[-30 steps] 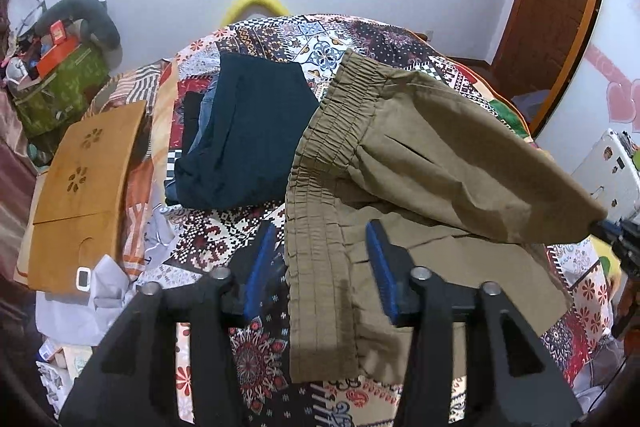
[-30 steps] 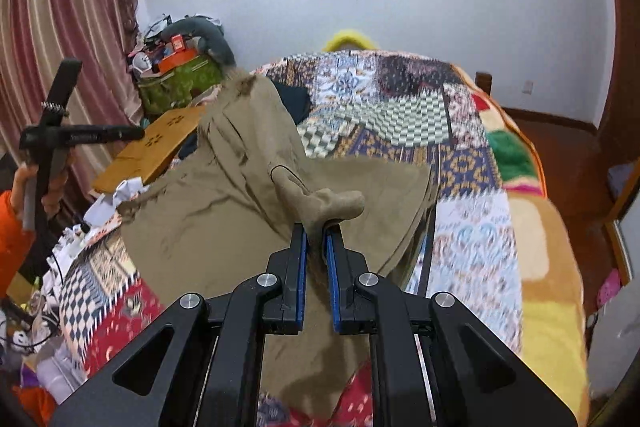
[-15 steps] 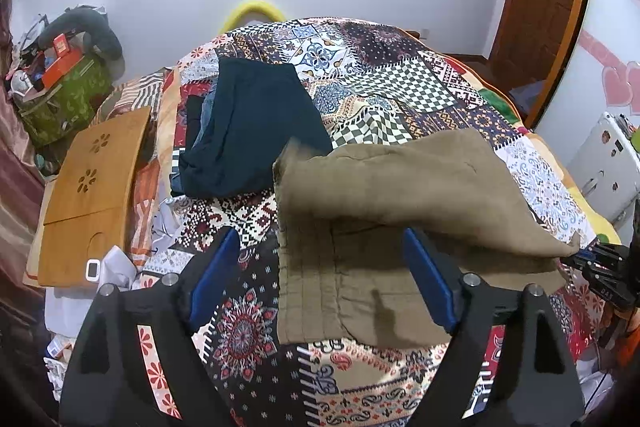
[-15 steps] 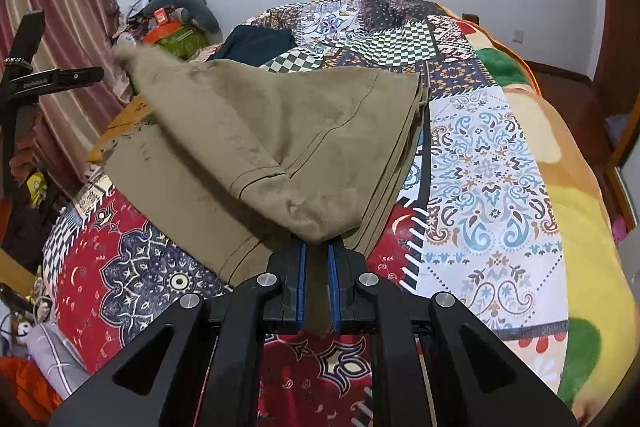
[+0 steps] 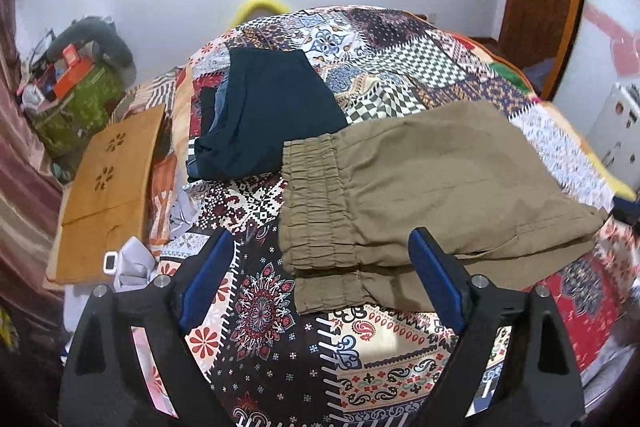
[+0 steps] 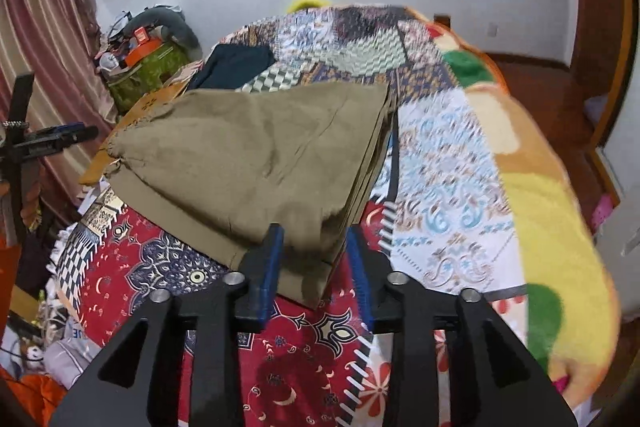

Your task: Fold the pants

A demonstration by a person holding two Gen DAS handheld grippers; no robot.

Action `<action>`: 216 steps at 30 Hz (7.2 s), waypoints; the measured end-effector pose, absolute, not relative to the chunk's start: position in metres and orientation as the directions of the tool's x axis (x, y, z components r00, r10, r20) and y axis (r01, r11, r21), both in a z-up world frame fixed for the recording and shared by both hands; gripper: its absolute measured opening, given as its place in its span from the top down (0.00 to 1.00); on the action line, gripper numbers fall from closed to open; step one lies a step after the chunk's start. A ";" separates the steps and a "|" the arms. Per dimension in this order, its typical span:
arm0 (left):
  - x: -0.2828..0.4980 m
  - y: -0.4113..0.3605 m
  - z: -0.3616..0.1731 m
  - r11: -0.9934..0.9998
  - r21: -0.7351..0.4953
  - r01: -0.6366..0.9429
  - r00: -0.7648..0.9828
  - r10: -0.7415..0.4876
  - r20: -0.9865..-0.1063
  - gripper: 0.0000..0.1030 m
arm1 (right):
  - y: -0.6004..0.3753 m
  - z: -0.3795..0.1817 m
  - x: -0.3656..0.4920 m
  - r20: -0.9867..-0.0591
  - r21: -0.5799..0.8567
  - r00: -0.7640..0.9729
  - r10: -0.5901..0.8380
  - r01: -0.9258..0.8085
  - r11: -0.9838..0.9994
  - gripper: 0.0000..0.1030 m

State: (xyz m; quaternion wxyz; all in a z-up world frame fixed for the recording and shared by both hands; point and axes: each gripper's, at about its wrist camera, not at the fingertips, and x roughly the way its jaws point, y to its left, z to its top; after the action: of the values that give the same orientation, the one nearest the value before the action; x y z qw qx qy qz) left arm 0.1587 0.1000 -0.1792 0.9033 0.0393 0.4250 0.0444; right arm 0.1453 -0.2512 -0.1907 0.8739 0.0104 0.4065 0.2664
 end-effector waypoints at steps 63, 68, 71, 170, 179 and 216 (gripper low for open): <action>0.136 0.044 -0.205 0.976 0.060 0.211 0.580 -0.076 -0.811 0.79 | -0.109 -0.196 0.127 -0.717 0.081 0.402 0.570 -0.764 0.641 0.89; 0.122 0.067 -0.192 0.990 0.019 0.137 0.615 -0.070 -0.785 0.60 | -0.122 -0.194 0.122 -0.706 0.154 0.379 0.598 -0.742 0.652 0.89; 0.121 0.085 -0.182 0.997 0.005 0.078 0.637 -0.046 -0.769 0.41 | -0.130 -0.187 0.121 -0.690 0.184 0.391 0.609 -0.719 0.670 0.89; 0.310 0.150 -0.258 0.993 -0.012 -0.117 0.486 0.047 -0.873 0.10 | -0.182 -0.280 0.426 -0.846 0.167 0.386 0.367 -0.461 0.872 0.90; 0.299 0.170 -0.267 0.966 -0.042 -0.256 0.499 0.095 -0.861 0.14 | -0.180 -0.287 0.425 -0.857 0.142 0.386 0.342 -0.460 0.876 0.91; 0.272 0.119 -0.216 0.982 -0.174 -0.079 0.514 -0.109 -0.851 0.08 | -0.075 -0.193 0.278 -0.722 0.293 0.302 0.622 -0.681 0.671 0.26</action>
State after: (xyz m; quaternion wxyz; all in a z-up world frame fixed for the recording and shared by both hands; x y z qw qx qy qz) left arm 0.2721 0.1186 -0.2158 0.8648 -0.0955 0.4928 -0.0088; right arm 0.2779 -0.0755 -0.1933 0.8062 -0.0345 0.4307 0.4041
